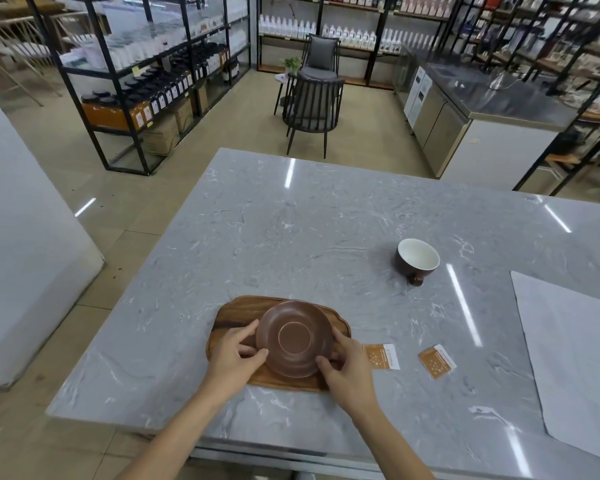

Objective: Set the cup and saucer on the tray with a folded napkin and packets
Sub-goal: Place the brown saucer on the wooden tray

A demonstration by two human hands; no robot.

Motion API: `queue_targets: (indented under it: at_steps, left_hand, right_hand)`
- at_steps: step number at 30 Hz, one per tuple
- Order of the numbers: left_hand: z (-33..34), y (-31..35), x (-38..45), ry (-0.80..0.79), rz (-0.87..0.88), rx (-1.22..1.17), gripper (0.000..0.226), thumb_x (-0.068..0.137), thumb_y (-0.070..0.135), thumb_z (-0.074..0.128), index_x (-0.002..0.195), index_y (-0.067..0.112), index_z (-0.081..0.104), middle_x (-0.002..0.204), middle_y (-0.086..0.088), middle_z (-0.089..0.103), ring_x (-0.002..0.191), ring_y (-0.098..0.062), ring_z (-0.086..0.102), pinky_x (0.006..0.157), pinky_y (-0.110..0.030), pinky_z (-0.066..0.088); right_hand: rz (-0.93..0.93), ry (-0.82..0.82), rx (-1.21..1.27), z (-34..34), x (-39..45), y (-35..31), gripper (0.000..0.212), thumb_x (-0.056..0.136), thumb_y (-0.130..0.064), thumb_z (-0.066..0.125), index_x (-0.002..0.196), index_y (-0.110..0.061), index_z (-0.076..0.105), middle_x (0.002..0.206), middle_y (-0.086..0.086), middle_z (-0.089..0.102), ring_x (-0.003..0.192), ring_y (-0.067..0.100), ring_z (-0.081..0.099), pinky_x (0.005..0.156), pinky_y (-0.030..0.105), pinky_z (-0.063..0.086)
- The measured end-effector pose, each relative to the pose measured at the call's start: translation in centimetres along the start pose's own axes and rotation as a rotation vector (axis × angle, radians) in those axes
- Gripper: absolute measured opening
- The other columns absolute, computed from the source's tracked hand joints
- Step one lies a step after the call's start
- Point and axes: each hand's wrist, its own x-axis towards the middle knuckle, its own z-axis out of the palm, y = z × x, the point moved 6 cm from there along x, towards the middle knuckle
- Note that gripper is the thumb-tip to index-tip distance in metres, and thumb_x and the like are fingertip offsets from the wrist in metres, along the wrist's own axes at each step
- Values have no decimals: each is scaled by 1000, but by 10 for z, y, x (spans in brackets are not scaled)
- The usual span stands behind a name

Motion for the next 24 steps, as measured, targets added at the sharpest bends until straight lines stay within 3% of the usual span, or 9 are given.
queue_targets:
  at_steps: [2, 5, 12, 17, 22, 24]
  left_hand:
    - [0, -2, 0, 10, 8, -8, 65, 88, 15, 76, 146, 29, 50, 135, 10, 50, 102, -6, 66, 84, -16, 53]
    - [1, -4, 1, 15, 8, -24, 63, 90, 14, 73, 146, 29, 49, 138, 10, 48, 103, -6, 65, 85, -17, 53]
    - [-1, -3, 3, -11, 9, -33, 62, 88, 14, 75, 142, 33, 52, 131, 16, 52, 96, -2, 67, 74, -12, 53]
    - [-3, -5, 3, -19, 6, -71, 60, 83, 13, 80, 135, 32, 56, 126, 17, 60, 96, -7, 70, 77, -17, 56]
    - [-3, -5, 5, -36, 7, -61, 56, 85, 16, 79, 134, 30, 55, 125, 8, 61, 96, -10, 70, 80, -21, 57]
    - [-6, -3, 7, -33, 12, -3, 54, 87, 26, 77, 136, 29, 54, 126, 8, 58, 96, -9, 70, 84, -24, 57]
  right_hand:
    - [-6, -15, 6, 2, -2, -1, 63, 82, -12, 79, 138, -29, 58, 117, -4, 57, 99, -1, 61, 79, 5, 50]
    - [2, -39, 27, 6, -4, 0, 70, 78, -18, 82, 141, -31, 56, 116, -6, 53, 101, -10, 57, 80, 5, 50]
    - [14, -45, 10, 8, -6, 1, 71, 82, -17, 79, 146, -28, 51, 122, 3, 54, 104, -1, 57, 87, 11, 52]
    - [-16, -52, -37, 6, -4, 1, 70, 82, -12, 77, 146, -21, 52, 120, 9, 59, 104, -18, 47, 81, 3, 45]
    - [9, -50, 32, 9, -4, 4, 70, 84, -11, 76, 147, -22, 50, 125, 8, 57, 100, 6, 64, 90, 22, 57]
    - [43, -34, 60, 8, -5, 9, 67, 86, -14, 76, 147, -21, 49, 129, 4, 54, 97, 8, 68, 88, 20, 58]
